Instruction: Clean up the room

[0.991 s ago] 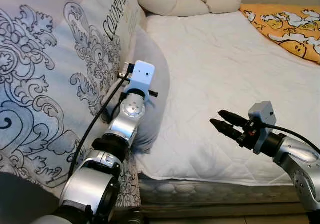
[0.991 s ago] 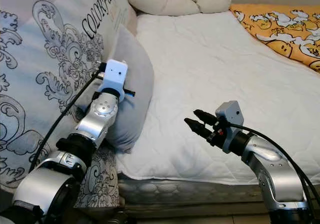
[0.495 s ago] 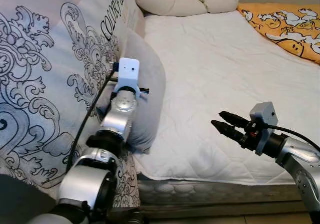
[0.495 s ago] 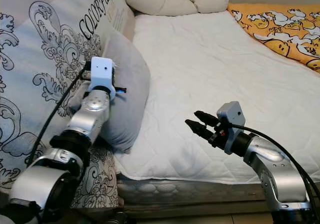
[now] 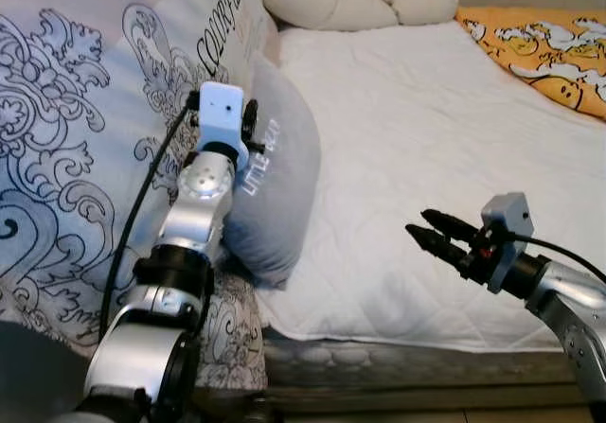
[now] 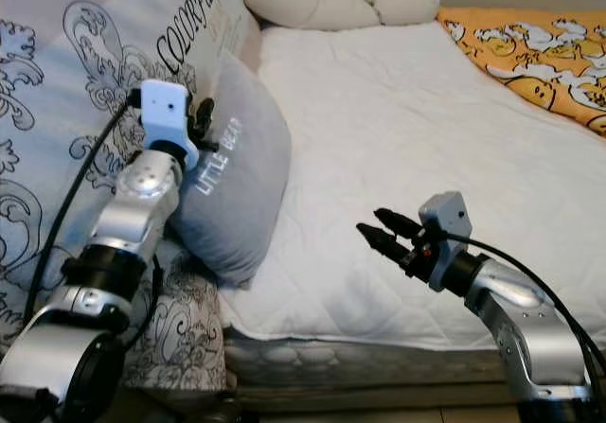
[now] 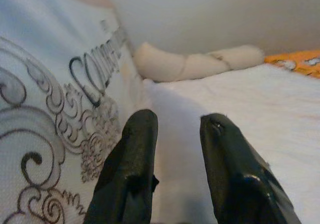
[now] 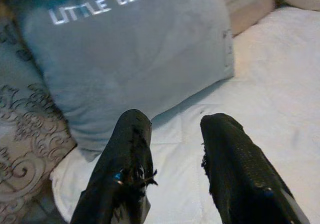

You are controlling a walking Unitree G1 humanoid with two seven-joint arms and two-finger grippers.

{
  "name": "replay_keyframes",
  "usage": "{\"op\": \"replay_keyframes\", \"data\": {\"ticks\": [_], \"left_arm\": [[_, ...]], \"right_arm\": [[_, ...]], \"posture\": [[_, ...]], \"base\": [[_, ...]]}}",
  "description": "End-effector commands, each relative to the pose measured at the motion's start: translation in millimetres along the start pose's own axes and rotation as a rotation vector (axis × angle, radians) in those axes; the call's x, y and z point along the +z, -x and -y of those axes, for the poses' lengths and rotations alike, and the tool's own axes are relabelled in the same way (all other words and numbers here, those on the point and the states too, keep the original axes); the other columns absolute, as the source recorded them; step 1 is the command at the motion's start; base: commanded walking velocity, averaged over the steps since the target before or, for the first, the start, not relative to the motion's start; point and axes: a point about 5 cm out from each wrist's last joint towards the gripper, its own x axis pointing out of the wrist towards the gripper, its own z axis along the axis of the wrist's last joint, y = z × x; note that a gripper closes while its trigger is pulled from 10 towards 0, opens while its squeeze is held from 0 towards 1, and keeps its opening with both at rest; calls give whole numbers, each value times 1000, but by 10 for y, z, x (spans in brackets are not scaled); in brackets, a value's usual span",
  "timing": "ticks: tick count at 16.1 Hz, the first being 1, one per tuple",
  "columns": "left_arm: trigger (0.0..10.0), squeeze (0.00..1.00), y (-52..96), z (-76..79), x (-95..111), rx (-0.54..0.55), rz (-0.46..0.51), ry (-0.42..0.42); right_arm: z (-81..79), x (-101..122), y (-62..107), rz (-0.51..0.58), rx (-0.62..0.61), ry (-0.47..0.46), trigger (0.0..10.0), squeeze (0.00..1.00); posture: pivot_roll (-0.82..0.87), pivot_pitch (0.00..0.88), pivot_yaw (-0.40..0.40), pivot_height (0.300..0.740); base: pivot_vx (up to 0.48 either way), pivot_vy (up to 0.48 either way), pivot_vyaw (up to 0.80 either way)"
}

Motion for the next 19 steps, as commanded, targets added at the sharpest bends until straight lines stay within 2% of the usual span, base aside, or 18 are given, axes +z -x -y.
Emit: {"op": "replay_keyframes", "data": {"ticks": [1, 2, 3, 4, 5, 6, 7, 8, 9, 10, 12, 13, 15, 17, 19], "left_arm": [[10000, 1000, 35, -26, 135, -25, 71, 24], [10000, 1000, 63, -16, 170, -41, 99, 30], [10000, 0, 161, 8, 207, -67, 141, 37], [10000, 0, 206, 10, 193, -65, 153, 14], [10000, 0, 381, 39, 31, -64, 118, 31], [10000, 0, 464, 49, -53, -44, 87, 59], [10000, 0, 541, 74, -100, -34, 73, 66], [10000, 0, 614, 100, -141, -16, 57, 91], [10000, 0, 639, 107, -155, -10, 51, 97], [10000, 0, 696, 108, -199, -10, 37, 68], [10000, 0, 777, 63, -238, 14, 16, 65], [10000, 0, 794, 50, -236, 19, 12, 66], [10000, 0, 834, -10, -317, 43, -23, 11], [10000, 0, 862, -33, -365, 61, -43, 1], [10000, 0, 879, -31, -384, 68, -56, 6]], "right_arm": [[15, 129, -5, 83, -43, -10, 10000, 0], [19, 154, -20, 115, -54, -16, 10000, 0], [27, 136, -70, 120, -113, -59, 10000, 0], [1, 101, -101, 105, -124, -73, 10000, 0], [-73, 24, -238, 114, -239, -86, 10000, 0], [-67, 2, -288, 119, -340, -56, 10000, 0], [-18, -73, -304, 67, -469, -21, 10000, 0], [17, -104, -313, 86, -588, -55, 10000, 0], [19, -102, -320, 100, -611, -66, 10000, 0], [4, -69, -334, 114, -640, -23, 10000, 0], [-38, 1, -348, 196, -683, -100, 10000, 0], [-62, 26, -358, 209, -682, -82, 10000, 0], [-62, -19, -385, 171, -741, -6, 10000, 0], [-41, 11, -362, 214, -783, 26, 10000, 0], [-23, 2, -353, 211, -813, 26, 10000, 0]], "posture": [[39, 0, 63, 740], [40, 0, 62, 740], [39, 0, 63, 740], [39, 0, 63, 740], [33, 0, 58, 740], [32, 0, 54, 740], [31, 0, 49, 740], [37, 0, 40, 740], [38, 0, 37, 740], [39, 0, 30, 740], [40, 0, 24, 740], [41, 0, 25, 740], [33, 0, 37, 740], [27, 0, 37, 740], [25, 0, 36, 740]], "base": [[0, 0, 0], [0, 0, 0], [0, 0, 0], [0, 0, 0], [0, 0, 0], [0, -319, 0], [0, -480, 0], [0, -480, 0], [0, -480, 0], [0, -480, 0], [0, -480, 0], [0, -480, 0], [0, -480, 0], [0, -480, 0], [0, -480, 0]]}}
